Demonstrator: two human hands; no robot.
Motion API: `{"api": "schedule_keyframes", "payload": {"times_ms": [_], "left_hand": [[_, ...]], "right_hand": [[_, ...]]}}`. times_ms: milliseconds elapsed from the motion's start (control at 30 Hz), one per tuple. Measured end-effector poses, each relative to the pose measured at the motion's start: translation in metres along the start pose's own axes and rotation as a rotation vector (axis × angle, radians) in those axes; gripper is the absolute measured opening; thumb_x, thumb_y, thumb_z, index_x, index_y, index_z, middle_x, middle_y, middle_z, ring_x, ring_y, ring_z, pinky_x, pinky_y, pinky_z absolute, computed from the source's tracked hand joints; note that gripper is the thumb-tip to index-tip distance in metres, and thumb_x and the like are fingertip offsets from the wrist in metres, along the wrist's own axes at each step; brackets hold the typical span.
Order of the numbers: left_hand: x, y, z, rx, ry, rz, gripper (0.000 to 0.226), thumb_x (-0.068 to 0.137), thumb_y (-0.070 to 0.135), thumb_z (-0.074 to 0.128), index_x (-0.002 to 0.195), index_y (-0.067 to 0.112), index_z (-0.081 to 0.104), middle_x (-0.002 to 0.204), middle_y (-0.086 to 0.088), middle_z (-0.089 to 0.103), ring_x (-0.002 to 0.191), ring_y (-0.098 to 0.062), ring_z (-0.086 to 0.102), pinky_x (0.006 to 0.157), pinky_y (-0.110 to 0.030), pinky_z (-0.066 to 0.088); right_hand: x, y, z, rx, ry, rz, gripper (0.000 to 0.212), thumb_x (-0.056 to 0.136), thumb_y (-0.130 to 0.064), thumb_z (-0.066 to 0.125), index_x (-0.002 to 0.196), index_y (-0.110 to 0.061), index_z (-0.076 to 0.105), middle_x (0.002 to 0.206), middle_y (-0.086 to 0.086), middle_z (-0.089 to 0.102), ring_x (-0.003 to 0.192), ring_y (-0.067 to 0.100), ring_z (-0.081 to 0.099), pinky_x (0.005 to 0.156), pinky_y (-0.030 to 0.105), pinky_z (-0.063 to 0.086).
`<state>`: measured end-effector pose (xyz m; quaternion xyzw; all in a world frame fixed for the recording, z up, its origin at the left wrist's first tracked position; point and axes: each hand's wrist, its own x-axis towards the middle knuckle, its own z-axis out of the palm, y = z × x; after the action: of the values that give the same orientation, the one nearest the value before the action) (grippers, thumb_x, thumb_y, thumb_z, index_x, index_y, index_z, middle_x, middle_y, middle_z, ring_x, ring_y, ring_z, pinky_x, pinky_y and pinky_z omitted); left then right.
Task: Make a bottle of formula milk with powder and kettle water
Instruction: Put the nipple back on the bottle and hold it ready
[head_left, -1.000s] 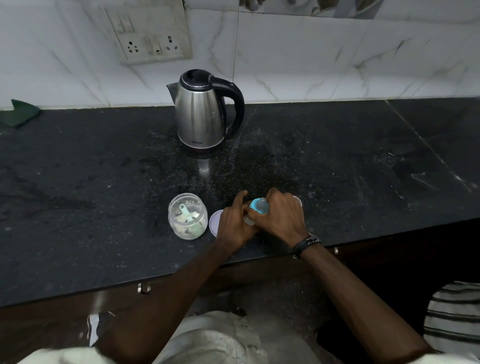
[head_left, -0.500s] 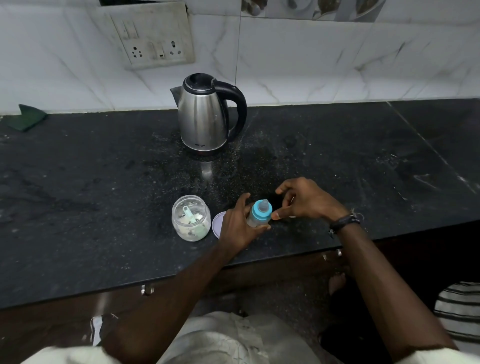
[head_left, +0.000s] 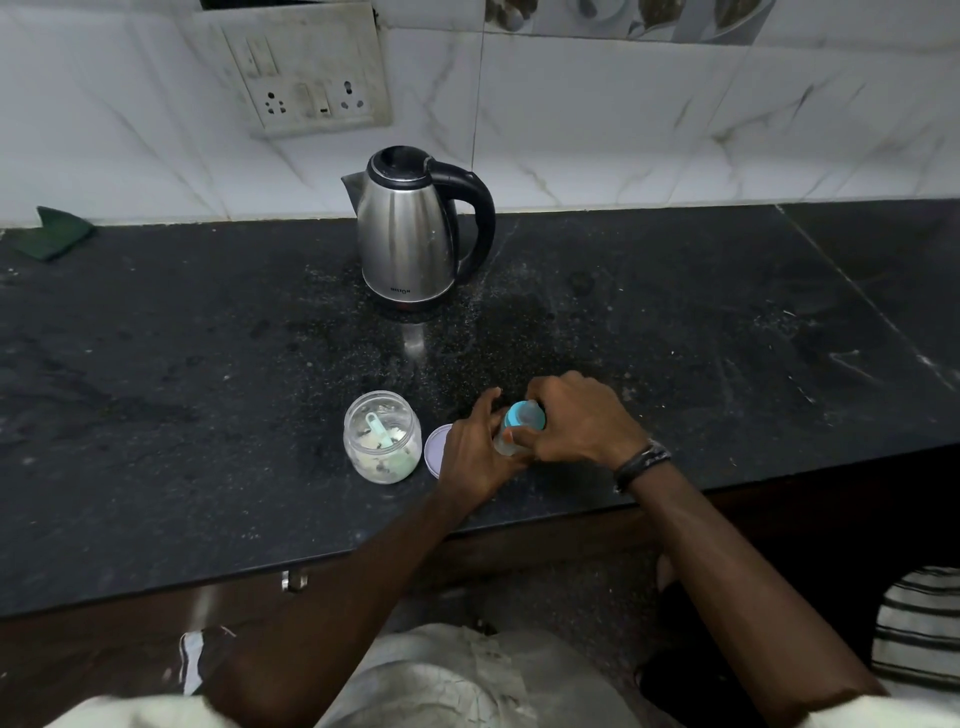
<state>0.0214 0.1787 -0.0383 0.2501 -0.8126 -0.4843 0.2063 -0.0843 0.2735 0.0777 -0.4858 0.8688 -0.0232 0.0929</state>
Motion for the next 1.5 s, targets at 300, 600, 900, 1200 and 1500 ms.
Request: {"api": "schedule_keyframes", "payload": {"times_ms": [300, 600, 900, 1200, 1500], "left_hand": [[0.003, -0.006, 0.002, 0.023, -0.001, 0.036, 0.098, 0.062, 0.018, 0.093, 0.143, -0.001, 0.043, 0.107, -0.007, 0.076, 0.099, -0.011, 0.064, 0.077, 0.002, 0.035], [0.006, -0.008, 0.002, -0.014, -0.043, 0.024, 0.104, 0.058, 0.052, 0.082, 0.143, 0.004, 0.044, 0.103, -0.001, 0.077, 0.095, -0.011, 0.071, 0.079, 0.002, 0.038], [0.007, -0.007, 0.0, -0.017, -0.016, 0.069, 0.093, 0.062, 0.047, 0.083, 0.139, 0.007, 0.049, 0.105, -0.004, 0.076, 0.094, -0.014, 0.071, 0.078, 0.0, 0.039], [0.008, -0.008, -0.001, -0.074, -0.027, 0.066, 0.079, 0.06, 0.045, 0.08, 0.131, 0.023, 0.053, 0.097, 0.004, 0.076, 0.087, -0.006, 0.072, 0.075, -0.034, 0.058], [0.009, -0.009, -0.001, -0.06, -0.039, 0.049, 0.079, 0.059, 0.049, 0.079, 0.128, 0.019, 0.057, 0.098, 0.003, 0.076, 0.088, -0.007, 0.072, 0.078, -0.033, 0.058]], "right_hand": [[0.005, -0.015, -0.002, -0.08, 0.043, -0.013, 0.045, 0.085, -0.056, 0.061, 0.089, -0.012, 0.055, 0.097, 0.011, 0.062, 0.076, 0.024, 0.051, 0.066, 0.033, 0.035], [0.009, -0.013, -0.006, -0.102, -0.001, -0.165, 0.04, 0.089, -0.048, 0.06, 0.097, -0.009, 0.057, 0.097, 0.011, 0.064, 0.08, 0.025, 0.056, 0.066, 0.031, 0.035], [0.005, -0.017, -0.012, -0.173, 0.001, -0.274, 0.039, 0.094, -0.044, 0.052, 0.113, -0.01, 0.053, 0.102, 0.01, 0.064, 0.087, 0.027, 0.06, 0.067, 0.03, 0.032], [0.004, -0.02, -0.011, -0.23, -0.006, -0.304, 0.041, 0.095, -0.037, 0.049, 0.126, -0.011, 0.052, 0.099, 0.01, 0.066, 0.078, 0.027, 0.06, 0.062, 0.032, 0.033], [0.004, -0.021, -0.016, -0.187, -0.023, -0.284, 0.039, 0.091, -0.037, 0.056, 0.12, -0.012, 0.054, 0.104, 0.009, 0.064, 0.088, 0.027, 0.061, 0.068, 0.031, 0.038]]}}
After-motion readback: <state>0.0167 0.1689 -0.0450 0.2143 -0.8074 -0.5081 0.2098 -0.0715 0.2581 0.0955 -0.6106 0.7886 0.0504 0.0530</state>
